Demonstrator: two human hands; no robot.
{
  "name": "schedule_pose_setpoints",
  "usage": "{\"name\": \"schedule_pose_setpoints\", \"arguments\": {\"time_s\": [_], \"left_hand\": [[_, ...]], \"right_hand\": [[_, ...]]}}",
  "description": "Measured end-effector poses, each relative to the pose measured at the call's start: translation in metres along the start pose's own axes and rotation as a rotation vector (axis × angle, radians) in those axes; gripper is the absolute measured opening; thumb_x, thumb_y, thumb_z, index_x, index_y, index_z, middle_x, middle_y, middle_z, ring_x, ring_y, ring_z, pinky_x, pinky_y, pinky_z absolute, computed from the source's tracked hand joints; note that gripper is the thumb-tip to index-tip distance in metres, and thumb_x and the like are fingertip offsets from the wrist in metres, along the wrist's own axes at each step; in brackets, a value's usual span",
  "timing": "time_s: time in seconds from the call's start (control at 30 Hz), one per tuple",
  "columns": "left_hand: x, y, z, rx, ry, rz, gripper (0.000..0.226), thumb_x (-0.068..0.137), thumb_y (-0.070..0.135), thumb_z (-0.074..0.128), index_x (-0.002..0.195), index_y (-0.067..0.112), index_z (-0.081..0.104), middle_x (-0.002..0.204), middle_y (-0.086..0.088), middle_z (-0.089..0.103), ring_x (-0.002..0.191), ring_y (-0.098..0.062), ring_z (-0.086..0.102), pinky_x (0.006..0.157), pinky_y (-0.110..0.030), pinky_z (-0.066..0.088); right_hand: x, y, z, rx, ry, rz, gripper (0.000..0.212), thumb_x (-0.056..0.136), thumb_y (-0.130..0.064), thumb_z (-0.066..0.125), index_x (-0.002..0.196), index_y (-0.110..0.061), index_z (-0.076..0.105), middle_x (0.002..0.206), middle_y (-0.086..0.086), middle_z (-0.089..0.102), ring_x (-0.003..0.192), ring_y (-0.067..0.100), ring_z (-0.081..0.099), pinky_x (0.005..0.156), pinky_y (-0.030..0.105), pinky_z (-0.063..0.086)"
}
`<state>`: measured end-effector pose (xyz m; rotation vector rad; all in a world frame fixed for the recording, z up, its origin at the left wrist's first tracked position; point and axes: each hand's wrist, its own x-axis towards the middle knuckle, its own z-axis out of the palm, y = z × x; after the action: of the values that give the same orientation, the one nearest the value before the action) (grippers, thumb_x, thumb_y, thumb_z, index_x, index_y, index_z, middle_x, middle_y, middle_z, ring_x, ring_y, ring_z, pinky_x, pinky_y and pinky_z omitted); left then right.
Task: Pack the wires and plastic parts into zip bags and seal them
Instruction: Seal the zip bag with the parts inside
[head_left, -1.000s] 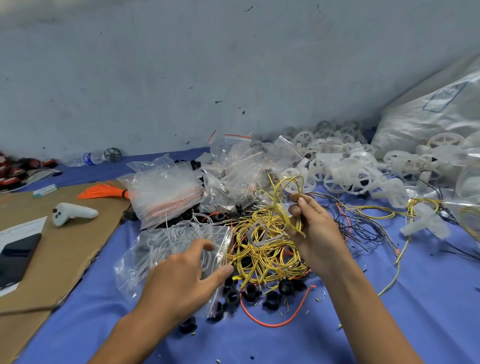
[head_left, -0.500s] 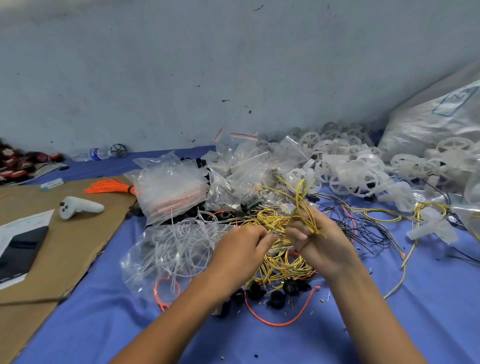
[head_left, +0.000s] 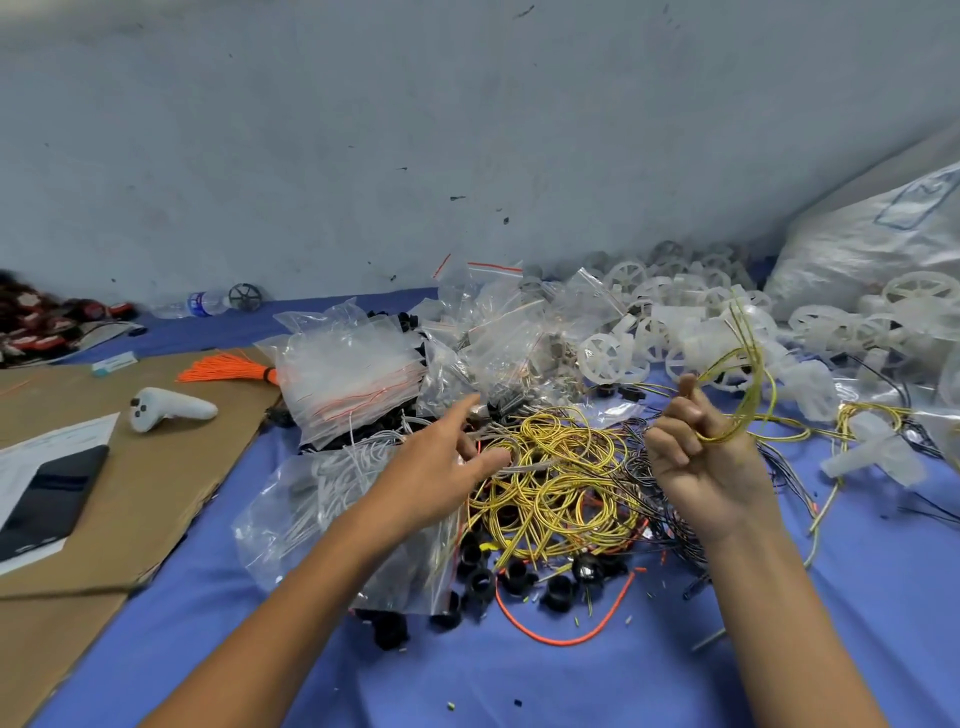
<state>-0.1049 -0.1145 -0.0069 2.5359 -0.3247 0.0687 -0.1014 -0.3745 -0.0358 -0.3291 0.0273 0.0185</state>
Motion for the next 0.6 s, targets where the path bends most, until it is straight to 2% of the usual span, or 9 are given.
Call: {"name": "schedule_pose_setpoints", "arguments": {"time_s": [0.03,0.1,0.17,0.2,0.27,0.33,0.4,0.5,0.6], "left_hand": [[-0.007,-0.001,0.001,0.014,0.047,-0.013,0.069,0.091,0.057,0.061,0.149,0.038,0.030,0.108,0.011,0.056,0.087,-0.001,0.053,0.081,-0.028,0.047],[-0.030,-0.008,0.008,0.171,0.148,-0.035,0.076,0.083,0.066,0.063,0.145,0.041,0.026,0.128,0.009,0.049,0.106,-0.009,0.052,0.091,-0.037,0.050],[-0.054,-0.017,0.015,0.335,0.143,-0.059,0.080,0.078,0.070,0.060,0.141,0.038,0.022,0.134,0.009,0.046,0.114,-0.017,0.055,0.089,-0.040,0.050],[-0.062,-0.022,0.017,0.386,0.133,-0.067,0.075,0.080,0.066,0.058,0.139,0.035,0.022,0.131,0.006,0.051,0.110,-0.022,0.059,0.083,-0.040,0.050],[-0.067,-0.034,0.020,0.450,0.149,-0.091,0.053,0.087,0.050,0.052,0.129,0.028,0.029,0.104,0.002,0.064,0.090,-0.028,0.065,0.067,-0.038,0.044],[-0.066,-0.040,0.018,0.482,0.156,-0.135,0.036,0.090,0.039,0.047,0.123,0.025,0.039,0.082,0.001,0.062,0.077,-0.031,0.062,0.062,-0.038,0.040],[-0.063,-0.044,0.016,0.491,0.169,-0.168,0.028,0.092,0.034,0.044,0.117,0.024,0.048,0.081,-0.003,0.066,0.079,-0.033,0.064,0.064,-0.039,0.042],[-0.054,-0.052,0.012,0.569,0.189,-0.201,0.022,0.095,0.033,0.041,0.110,0.020,0.050,0.089,-0.005,0.069,0.085,-0.033,0.066,0.063,-0.037,0.040],[-0.047,-0.061,0.011,0.509,0.179,-0.190,0.021,0.097,0.027,0.040,0.110,0.017,0.052,0.084,-0.004,0.066,0.078,-0.030,0.064,0.065,-0.037,0.049]], "right_hand": [[0.000,0.003,0.001,-0.072,0.026,-0.012,0.019,0.104,-0.024,0.040,0.093,-0.021,0.055,0.057,-0.010,0.040,0.038,0.003,0.028,0.037,0.014,0.023],[-0.001,0.012,0.005,-0.222,0.054,-0.041,0.014,0.102,-0.022,0.043,0.094,-0.021,0.054,0.057,-0.009,0.042,0.036,0.003,0.028,0.036,0.016,0.019],[-0.001,0.020,0.009,-0.337,0.035,-0.046,0.015,0.103,-0.019,0.040,0.097,-0.019,0.054,0.061,-0.007,0.045,0.035,0.004,0.028,0.036,0.017,0.017],[-0.002,0.023,0.011,-0.387,0.013,-0.041,0.015,0.104,-0.018,0.040,0.099,-0.018,0.055,0.062,-0.006,0.046,0.035,0.004,0.028,0.036,0.016,0.016],[-0.004,0.032,0.013,-0.511,-0.029,-0.022,0.014,0.104,-0.017,0.041,0.104,-0.015,0.055,0.063,-0.004,0.049,0.035,0.005,0.028,0.034,0.014,0.018],[-0.007,0.044,0.014,-0.676,-0.065,-0.003,0.014,0.105,-0.018,0.041,0.104,-0.013,0.055,0.063,-0.003,0.051,0.036,0.007,0.028,0.034,0.015,0.019],[-0.009,0.054,0.014,-0.832,-0.091,0.001,0.017,0.105,-0.018,0.041,0.103,-0.014,0.057,0.062,-0.004,0.053,0.038,0.008,0.028,0.036,0.019,0.018],[-0.010,0.064,0.012,-0.978,-0.113,0.014,0.018,0.106,-0.020,0.041,0.105,-0.016,0.059,0.066,-0.002,0.055,0.042,0.011,0.032,0.037,0.019,0.022],[-0.012,0.070,0.011,-1.041,-0.120,0.019,0.018,0.107,-0.023,0.041,0.104,-0.018,0.058,0.067,-0.003,0.057,0.042,0.013,0.039,0.037,0.020,0.030]]}}
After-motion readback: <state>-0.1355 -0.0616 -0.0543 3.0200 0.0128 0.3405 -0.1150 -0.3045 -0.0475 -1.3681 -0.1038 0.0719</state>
